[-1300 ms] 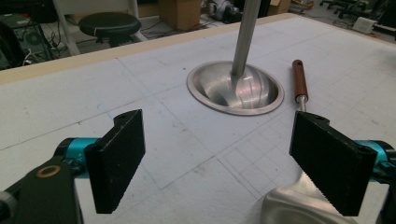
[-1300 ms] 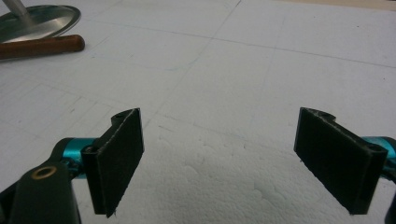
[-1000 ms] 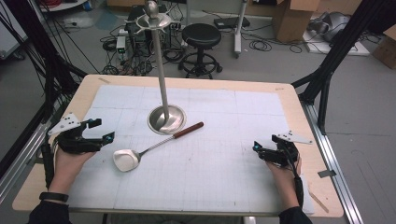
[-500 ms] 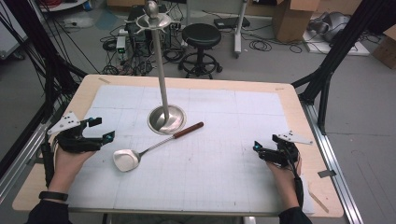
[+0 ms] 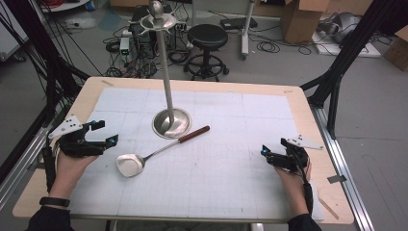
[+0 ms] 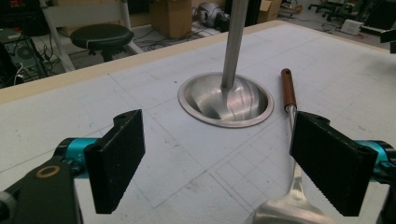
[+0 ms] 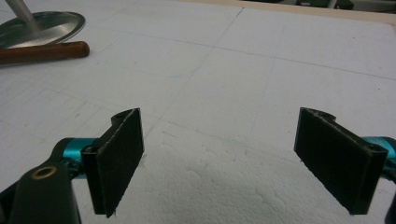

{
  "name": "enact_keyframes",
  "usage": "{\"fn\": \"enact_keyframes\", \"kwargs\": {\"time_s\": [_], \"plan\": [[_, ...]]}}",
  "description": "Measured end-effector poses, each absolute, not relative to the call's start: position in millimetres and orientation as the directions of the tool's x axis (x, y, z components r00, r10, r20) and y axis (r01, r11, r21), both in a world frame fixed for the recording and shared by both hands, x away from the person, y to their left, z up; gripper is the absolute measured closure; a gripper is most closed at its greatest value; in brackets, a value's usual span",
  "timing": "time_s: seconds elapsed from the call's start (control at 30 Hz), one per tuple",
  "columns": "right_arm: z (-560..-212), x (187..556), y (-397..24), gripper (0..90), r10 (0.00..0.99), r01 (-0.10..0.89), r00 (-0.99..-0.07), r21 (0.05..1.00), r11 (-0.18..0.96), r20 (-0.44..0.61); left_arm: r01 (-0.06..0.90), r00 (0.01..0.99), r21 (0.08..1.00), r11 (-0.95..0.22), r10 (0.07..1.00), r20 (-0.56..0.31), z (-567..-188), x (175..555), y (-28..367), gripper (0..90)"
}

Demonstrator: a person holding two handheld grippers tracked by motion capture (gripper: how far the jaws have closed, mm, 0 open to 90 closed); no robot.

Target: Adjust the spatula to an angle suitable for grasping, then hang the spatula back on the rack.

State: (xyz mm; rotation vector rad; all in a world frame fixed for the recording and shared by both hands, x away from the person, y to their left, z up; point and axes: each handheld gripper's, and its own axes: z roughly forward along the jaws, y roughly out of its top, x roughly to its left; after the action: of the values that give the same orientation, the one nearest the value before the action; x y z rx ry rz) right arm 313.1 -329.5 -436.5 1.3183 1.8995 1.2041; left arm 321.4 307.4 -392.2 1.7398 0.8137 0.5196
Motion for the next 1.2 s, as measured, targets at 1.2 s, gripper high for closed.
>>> {"fn": "enact_keyframes", "kwargs": {"time_s": [1.2], "plan": [[-431,310,-330,15.0,0.917,0.413,-0.397,0.901,0.134,0.045,0.279,0.794,0.897,-0.344,0.608,-0.014,-371,332,234,17.8]]}}
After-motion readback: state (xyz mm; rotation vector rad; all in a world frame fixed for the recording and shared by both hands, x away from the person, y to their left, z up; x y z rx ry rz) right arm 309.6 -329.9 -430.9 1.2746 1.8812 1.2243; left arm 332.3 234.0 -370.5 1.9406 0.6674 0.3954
